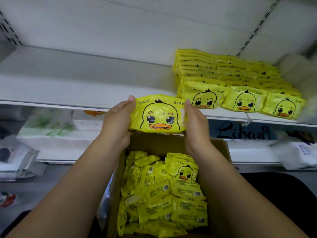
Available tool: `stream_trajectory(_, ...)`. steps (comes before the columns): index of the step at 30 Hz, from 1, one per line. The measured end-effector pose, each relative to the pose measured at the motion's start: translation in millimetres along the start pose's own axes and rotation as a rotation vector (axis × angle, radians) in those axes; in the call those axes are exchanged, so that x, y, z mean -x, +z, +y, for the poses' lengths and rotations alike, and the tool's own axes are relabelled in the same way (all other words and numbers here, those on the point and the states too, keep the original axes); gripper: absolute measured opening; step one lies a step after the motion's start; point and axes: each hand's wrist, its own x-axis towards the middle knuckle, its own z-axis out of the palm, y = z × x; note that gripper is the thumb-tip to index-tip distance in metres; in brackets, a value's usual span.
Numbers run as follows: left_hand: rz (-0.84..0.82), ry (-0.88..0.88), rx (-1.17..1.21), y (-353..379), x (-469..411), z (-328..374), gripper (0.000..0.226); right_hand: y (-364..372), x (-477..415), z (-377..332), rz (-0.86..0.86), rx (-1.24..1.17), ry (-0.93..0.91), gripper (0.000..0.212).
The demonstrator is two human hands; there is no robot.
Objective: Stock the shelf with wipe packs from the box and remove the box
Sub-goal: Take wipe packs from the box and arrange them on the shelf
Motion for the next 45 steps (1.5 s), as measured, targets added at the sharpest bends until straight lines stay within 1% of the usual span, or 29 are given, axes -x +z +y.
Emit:
stream_trajectory(1,-0.004,-0.026,0.032,-1.6,-1.1,3.3,0.024,6.7,-1.7,-3.6,0.018,-0.028,0.008,0.016)
stream_trajectory(3,0.005,-0.046,0.081,-7.2,-4.1,6.5,0.029,16.6,-5.2,-6.8,0.058,-0.091,0.011,0.017)
stream_trajectory(6,0.028,-0.028,0.126,-16.8,-6.4,9.8,0.02,29.2,-7.6,-6.5,0.101,-0.167,0.05,0.018)
stream_trajectory(8,0.06,-0.012,0.14,-24.4,-8.6,11.5,0.017,36.3,-7.2,-6.1,0.071,-0.162,0.071,0.027)
stream_trajectory(9,0.072,-0.003,0.153,-27.9,-9.2,13.4,0.017,38.6,-8.0,-5.9,0.061,-0.148,0.077,0.027)
stream_trajectory(10,0.078,0.011,0.166,-30.9,-9.9,14.8,0.018,39.8,-9.2,-6.4,0.052,-0.138,0.074,0.02)
stream_trajectory(11,0.079,0.02,0.177,-33.3,-10.2,15.9,0.02,41.1,-9.7,-8.2,0.042,-0.127,0.071,0.019)
stream_trajectory(13,0.078,0.018,0.205,-36.5,-6.8,18.0,0.02,44.5,-10.6,-10.4,0.029,-0.125,0.055,0.022)
stream_trajectory(14,0.069,0.016,0.215,-37.6,-5.5,18.1,0.02,47.1,-11.0,-11.2,0.027,-0.12,0.045,0.021)
stream_trajectory(17,-0.018,-0.004,0.17,-39.8,-4.1,19.3,0.03,52.5,-10.6,-17.1,0.023,-0.13,0.058,0.031)
stream_trajectory(18,-0.054,-0.026,0.152,-40.3,-3.0,20.2,0.034,52.5,-11.6,-19.5,0.022,-0.147,0.073,0.027)
stream_trajectory(20,-0.097,-0.067,0.116,-40.2,0.3,21.0,0.036,49.3,-13.8,-24.3,-0.004,-0.186,0.111,0.017)
stream_trajectory(23,-0.083,-0.027,0.102,-39.5,4.6,19.1,0.03,43.4,-14.5,-32.6,-0.071,-0.225,0.148,0.017)
stream_trajectory(26,-0.056,0.038,0.197,-39.0,6.5,21.9,0.027,37.8,-13.3,-34.4,-0.196,-0.259,0.15,0.029)
stream_trajectory(29,-0.063,0.066,0.285,-39.3,6.7,27.0,0.03,34.0,-7.6,-29.7,-0.258,-0.173,0.106,0.021)
stream_trajectory(31,-0.12,0.051,0.283,-40.1,6.3,27.5,0.03,33.3,-6.2,-29.4,-0.228,-0.141,0.059,0.019)
stream_trajectory(33,-0.232,0.016,0.235,-41.2,8.0,27.6,0.03,33.9,-7.3,-34.9,-0.188,-0.15,0.027,0.018)
stream_trajectory(35,-0.307,0.023,0.193,-41.9,9.6,28.3,0.03,35.8,-8.8,-44.3,-0.151,-0.143,0.0,0.016)
stream_trajectory(37,-0.301,0.063,0.157,-41.9,9.4,30.0,0.027,39.0,-10.1,-51.3,-0.111,-0.129,-0.023,0.016)
stream_trajectory(39,-0.255,0.085,0.134,-40.9,8.3,32.0,0.023,44.2,-10.6,-55.5,-0.061,-0.119,-0.041,0.016)
stream_trajectory(42,-0.217,0.097,0.149,-37.2,5.6,34.8,0.026,54.7,-14.8,-57.5,0.013,-0.17,-0.025,0.015)
stream_trajectory(44,-0.203,0.118,0.177,-35.8,3.4,37.5,0.029,59.8,-22.3,-57.7,-0.004,-0.186,0.015,0.014)
stream_trajectory(45,-0.196,0.134,0.187,-35.9,2.4,39.4,0.029,61.4,-26.9,-57.1,-0.022,-0.136,0.015,0.013)
